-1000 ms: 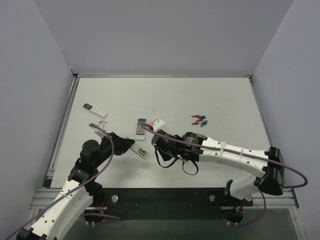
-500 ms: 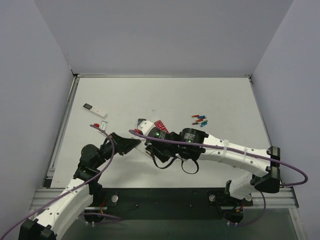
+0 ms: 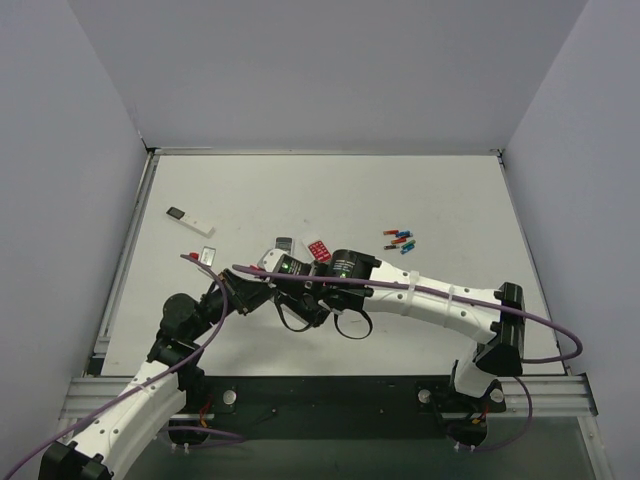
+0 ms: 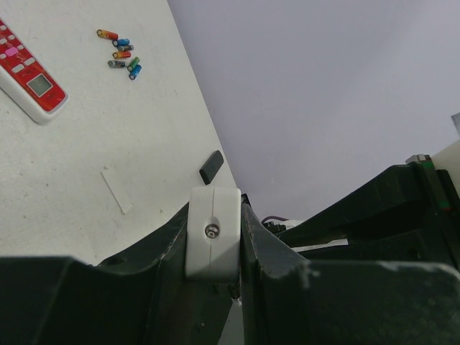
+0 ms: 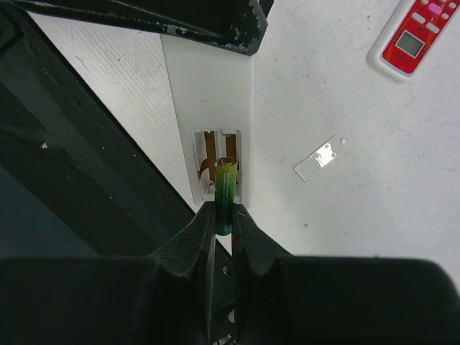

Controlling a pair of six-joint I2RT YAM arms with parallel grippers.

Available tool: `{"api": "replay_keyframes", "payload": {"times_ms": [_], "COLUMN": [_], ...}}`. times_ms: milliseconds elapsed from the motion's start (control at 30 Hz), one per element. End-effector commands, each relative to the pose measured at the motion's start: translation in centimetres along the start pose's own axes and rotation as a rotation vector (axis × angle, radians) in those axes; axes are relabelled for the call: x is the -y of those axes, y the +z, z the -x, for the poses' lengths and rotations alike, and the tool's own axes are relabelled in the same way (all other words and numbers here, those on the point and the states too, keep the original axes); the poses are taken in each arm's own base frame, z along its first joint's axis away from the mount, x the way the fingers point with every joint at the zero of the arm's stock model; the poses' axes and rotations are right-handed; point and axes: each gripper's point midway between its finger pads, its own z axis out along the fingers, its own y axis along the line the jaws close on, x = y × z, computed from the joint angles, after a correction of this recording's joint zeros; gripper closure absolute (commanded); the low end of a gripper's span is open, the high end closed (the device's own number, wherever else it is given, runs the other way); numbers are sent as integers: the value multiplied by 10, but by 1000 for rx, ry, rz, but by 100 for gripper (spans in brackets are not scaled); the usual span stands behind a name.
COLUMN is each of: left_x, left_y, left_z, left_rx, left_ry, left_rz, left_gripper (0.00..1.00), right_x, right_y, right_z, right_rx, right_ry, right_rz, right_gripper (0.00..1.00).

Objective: Load the batteries into the remote control

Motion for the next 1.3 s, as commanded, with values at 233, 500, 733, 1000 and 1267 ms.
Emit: {"api": "replay_keyframes", "payload": {"times_ms": [233, 500, 733, 1000, 1267], "left_x": [20, 22, 26, 27, 27], "left_y": [-1, -2, -3, -4, -4], "left_z": [4, 2, 1, -1, -2], "left_rx": [18, 7, 0, -1, -3], "left_ry": [-3, -12, -22, -51, -67], "left_rz": [-86, -98, -114, -119, -116], "left_gripper": [100, 100, 100, 100, 100], "right_x": [5, 14, 15, 17, 12], "right_y": [2, 7, 11, 16, 20], "right_z": [-12, -9, -5, -1, 5], "right_rx": [-105, -110, -110, -112, -109], "right_ry": [-9, -2, -20, -35, -64], "right_rz": [-9, -51, -59, -87, -81], "right_gripper": [100, 100, 100, 99, 97]}}
